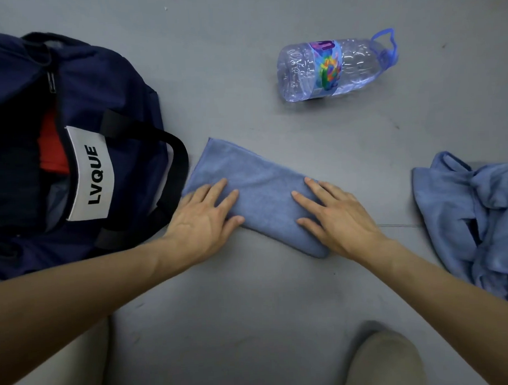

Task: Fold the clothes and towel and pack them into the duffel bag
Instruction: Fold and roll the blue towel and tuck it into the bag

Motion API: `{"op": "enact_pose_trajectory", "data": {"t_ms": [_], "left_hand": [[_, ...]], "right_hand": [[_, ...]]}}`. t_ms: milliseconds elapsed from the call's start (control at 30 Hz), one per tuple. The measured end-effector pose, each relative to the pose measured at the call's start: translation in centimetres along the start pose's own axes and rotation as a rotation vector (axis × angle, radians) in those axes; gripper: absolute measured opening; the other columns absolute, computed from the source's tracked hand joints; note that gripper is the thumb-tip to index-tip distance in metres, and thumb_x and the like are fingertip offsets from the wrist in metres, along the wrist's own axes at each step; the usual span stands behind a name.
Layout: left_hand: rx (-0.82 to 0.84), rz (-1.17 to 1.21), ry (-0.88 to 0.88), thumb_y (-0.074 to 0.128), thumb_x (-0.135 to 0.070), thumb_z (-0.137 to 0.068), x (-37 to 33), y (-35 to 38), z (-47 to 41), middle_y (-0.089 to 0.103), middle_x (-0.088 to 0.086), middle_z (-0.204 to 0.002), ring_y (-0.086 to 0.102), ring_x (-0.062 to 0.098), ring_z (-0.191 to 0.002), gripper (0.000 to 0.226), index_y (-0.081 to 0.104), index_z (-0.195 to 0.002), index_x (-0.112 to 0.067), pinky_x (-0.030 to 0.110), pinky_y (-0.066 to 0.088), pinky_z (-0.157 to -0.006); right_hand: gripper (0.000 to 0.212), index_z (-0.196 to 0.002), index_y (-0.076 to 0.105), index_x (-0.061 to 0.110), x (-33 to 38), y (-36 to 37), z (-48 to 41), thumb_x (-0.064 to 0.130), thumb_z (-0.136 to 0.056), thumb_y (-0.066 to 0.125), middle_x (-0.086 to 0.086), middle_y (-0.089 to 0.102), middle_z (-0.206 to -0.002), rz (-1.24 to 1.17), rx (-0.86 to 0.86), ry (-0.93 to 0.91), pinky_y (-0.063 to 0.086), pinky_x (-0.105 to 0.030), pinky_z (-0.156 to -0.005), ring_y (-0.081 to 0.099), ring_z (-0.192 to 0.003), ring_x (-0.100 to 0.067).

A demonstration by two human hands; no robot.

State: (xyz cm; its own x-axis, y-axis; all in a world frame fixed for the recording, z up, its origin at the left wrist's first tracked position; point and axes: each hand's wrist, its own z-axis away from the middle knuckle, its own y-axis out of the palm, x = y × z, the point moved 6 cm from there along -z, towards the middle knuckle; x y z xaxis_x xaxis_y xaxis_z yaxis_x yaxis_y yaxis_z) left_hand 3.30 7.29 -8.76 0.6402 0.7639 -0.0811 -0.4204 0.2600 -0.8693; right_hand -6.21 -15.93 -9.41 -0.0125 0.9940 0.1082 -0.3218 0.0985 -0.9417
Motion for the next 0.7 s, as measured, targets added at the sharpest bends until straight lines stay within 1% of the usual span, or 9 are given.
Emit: {"op": "enact_pose_trajectory", "data": {"t_ms": [100,167,233,300,367,433,567,633,700], "left_hand": [[0.003,-0.022,-0.002,0.015,-0.064,-0.1,0.5,-0.4,-2.0,-0.009,0.004,-0.168,-0.009,0.028,-0.155,0.068,0.002,-0.16,-0.034,0.05,-0.005,-0.124],[-0.019,-0.054,0.02,0.021,-0.063,-0.101,1.0,-0.8,-3.7,-0.013,0.007,-0.168,-0.013,0.031,-0.154,0.068,-0.001,-0.159,-0.037,0.053,-0.006,-0.123],[-0.028,-0.019,0.053,0.034,-0.055,-0.102,1.3,-0.9,-4.8,-0.011,0.009,-0.168,-0.009,0.032,-0.154,0.067,0.004,-0.159,-0.038,0.053,0.0,-0.124],[-0.116,0.088,0.091,0.046,-0.042,-0.102,1.4,-0.9,-4.7,0.006,0.014,-0.167,0.007,0.036,-0.154,0.062,0.022,-0.158,-0.033,0.053,0.014,-0.123],[-0.279,0.163,0.157,0.048,-0.03,-0.1,0.8,-0.8,-3.1,0.032,0.02,-0.159,0.03,0.041,-0.146,0.05,0.046,-0.149,-0.022,0.056,0.032,-0.116],[-0.375,0.195,0.274,0.044,-0.026,-0.095,-0.5,0.0,-0.3,0.049,0.018,-0.147,0.046,0.04,-0.136,0.045,0.06,-0.136,-0.016,0.054,0.042,-0.108],[-0.348,0.209,0.542,0.054,-0.023,-0.094,-3.3,3.0,5.8,0.061,0.008,-0.127,0.058,0.03,-0.112,0.029,0.066,-0.119,-0.018,0.042,0.048,-0.094],[-0.321,0.212,0.549,0.055,-0.031,-0.097,-3.1,4.5,6.8,0.059,0.006,-0.13,0.057,0.028,-0.115,0.028,0.064,-0.122,-0.021,0.04,0.047,-0.097],[-0.314,0.173,0.52,0.053,-0.039,-0.099,-2.0,5.2,6.0,0.056,0.007,-0.139,0.052,0.027,-0.128,0.036,0.062,-0.129,-0.023,0.04,0.041,-0.106]], "right_hand": [[0.057,-0.14,0.057,0.027,1.6,0.3,1.6,0.055,-0.091,0.045,-0.009,0.045,-0.153,-0.039,-0.045,0.01,0.058,-0.045,-0.075,0.058,-0.105,-0.037],[0.055,-0.135,0.061,0.026,3.5,0.5,2.8,0.053,-0.088,0.056,-0.008,0.049,-0.149,-0.048,-0.07,-0.017,0.058,-0.039,-0.063,0.061,-0.092,-0.034],[0.056,-0.132,0.065,0.027,5.9,0.9,3.7,0.054,-0.082,0.068,-0.007,0.054,-0.145,-0.031,-0.1,-0.079,0.057,-0.036,-0.06,0.063,-0.087,-0.031],[0.06,-0.133,0.063,0.028,8.0,1.4,4.4,0.056,-0.08,0.073,-0.005,0.053,-0.147,-0.033,-0.105,-0.158,0.057,-0.039,-0.072,0.061,-0.095,-0.03],[0.066,-0.137,0.06,0.031,9.2,1.8,4.6,0.059,-0.078,0.073,-0.004,0.048,-0.152,-0.024,-0.101,-0.22,0.052,-0.045,-0.092,0.055,-0.122,-0.033],[0.073,-0.141,0.055,0.03,9.6,2.2,4.6,0.059,-0.077,0.074,-0.005,0.044,-0.155,-0.019,-0.084,-0.262,0.042,-0.05,-0.108,0.039,-0.143,-0.036],[0.079,-0.146,0.051,0.027,9.0,3.9,5.1,0.054,-0.076,0.078,-0.007,0.042,-0.156,-0.008,-0.085,-0.303,0.042,-0.05,-0.111,0.036,-0.145,-0.034],[0.076,-0.15,0.044,0.028,8.8,4.7,5.3,0.054,-0.083,0.069,-0.006,0.036,-0.159,0.007,-0.115,-0.283,0.039,-0.049,-0.113,0.032,-0.148,-0.031],[0.069,-0.154,0.036,0.029,8.9,5.0,4.8,0.055,-0.091,0.05,-0.005,0.032,-0.162,0.014,-0.15,-0.213,0.036,-0.052,-0.115,0.028,-0.15,-0.03]]}}
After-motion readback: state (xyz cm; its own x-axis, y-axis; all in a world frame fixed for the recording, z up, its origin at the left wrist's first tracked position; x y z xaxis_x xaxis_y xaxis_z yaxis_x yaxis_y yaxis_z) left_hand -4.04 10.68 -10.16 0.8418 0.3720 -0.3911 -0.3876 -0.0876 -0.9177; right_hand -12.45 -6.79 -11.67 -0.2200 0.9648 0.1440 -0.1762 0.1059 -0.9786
